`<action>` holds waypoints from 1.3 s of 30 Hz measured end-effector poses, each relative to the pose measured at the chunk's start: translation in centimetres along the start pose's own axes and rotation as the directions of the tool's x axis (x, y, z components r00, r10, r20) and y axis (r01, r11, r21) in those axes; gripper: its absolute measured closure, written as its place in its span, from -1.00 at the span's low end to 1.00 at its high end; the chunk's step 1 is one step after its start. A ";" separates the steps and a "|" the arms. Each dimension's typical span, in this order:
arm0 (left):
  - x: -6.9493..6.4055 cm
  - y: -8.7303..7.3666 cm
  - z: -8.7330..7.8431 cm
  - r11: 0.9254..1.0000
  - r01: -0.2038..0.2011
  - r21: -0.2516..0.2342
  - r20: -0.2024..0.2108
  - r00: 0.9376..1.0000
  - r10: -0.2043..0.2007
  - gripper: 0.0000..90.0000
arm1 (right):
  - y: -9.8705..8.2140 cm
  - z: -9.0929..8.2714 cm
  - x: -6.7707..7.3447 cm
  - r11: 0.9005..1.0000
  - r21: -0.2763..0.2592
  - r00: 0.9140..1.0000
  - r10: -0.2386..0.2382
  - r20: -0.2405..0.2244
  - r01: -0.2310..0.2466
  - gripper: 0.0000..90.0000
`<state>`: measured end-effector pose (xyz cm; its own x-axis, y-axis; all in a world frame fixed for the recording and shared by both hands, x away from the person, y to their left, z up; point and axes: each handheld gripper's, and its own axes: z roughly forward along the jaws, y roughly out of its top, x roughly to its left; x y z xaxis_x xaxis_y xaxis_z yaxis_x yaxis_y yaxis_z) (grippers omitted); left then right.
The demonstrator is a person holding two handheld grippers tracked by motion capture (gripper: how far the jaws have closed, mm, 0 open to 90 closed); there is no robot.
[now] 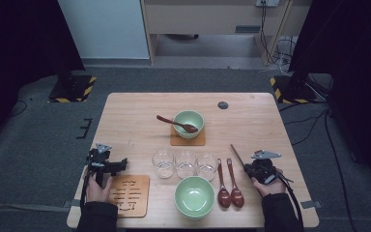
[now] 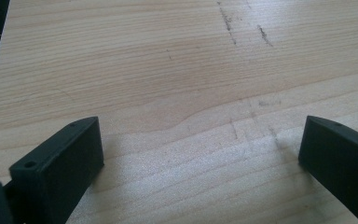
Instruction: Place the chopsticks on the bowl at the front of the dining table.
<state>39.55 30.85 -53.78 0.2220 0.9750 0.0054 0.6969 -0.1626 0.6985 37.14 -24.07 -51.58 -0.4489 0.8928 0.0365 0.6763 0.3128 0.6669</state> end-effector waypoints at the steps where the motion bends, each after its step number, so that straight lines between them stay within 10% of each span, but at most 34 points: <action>1: 0.0 0.0 0.0 1.000 0.000 0.000 0.000 1.000 0.000 -1.00 | 0.0 -0.1 -0.1 1.000 -0.005 1.000 0.007 -0.002 -0.007 0.88; 39: 0.0 0.0 0.0 1.000 -0.001 0.000 0.000 1.000 0.001 -1.00 | 3.8 -2.6 -1.4 0.981 -0.174 0.997 0.078 -0.019 -0.080 0.88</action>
<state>39.58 30.82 -53.78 0.2228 0.9749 0.0058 0.6968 -0.1634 0.6984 38.85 -24.98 -47.14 -0.4054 0.9084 0.1023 0.5978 0.1788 0.7814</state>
